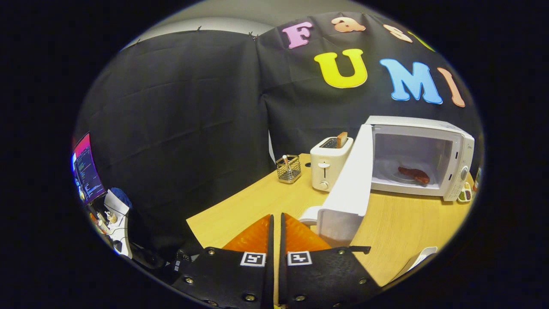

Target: Open the microwave, put the food inside, and close the microwave door.

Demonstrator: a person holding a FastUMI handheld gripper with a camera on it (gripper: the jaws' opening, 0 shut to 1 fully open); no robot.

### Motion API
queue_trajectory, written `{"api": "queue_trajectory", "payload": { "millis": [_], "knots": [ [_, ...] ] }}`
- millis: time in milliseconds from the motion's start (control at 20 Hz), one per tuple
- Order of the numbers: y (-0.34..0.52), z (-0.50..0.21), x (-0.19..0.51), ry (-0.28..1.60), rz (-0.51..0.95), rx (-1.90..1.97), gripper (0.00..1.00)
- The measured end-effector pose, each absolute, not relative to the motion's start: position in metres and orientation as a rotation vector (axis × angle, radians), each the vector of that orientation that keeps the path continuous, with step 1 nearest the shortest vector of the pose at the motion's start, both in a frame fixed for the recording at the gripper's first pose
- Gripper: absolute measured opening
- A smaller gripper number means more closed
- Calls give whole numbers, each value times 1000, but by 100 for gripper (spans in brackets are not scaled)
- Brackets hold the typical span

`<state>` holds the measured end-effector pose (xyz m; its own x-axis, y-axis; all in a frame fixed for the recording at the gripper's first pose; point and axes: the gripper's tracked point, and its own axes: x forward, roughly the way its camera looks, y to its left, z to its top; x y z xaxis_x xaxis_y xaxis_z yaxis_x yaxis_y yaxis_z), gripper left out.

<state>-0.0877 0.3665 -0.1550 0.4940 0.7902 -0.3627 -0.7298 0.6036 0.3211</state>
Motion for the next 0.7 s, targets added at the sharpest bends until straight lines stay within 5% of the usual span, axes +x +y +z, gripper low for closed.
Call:
{"api": "queue_trajectory", "payload": {
  "millis": [700],
  "knots": [
    [284, -171, -38, 471, 807, 32, 2]
  ]
}}
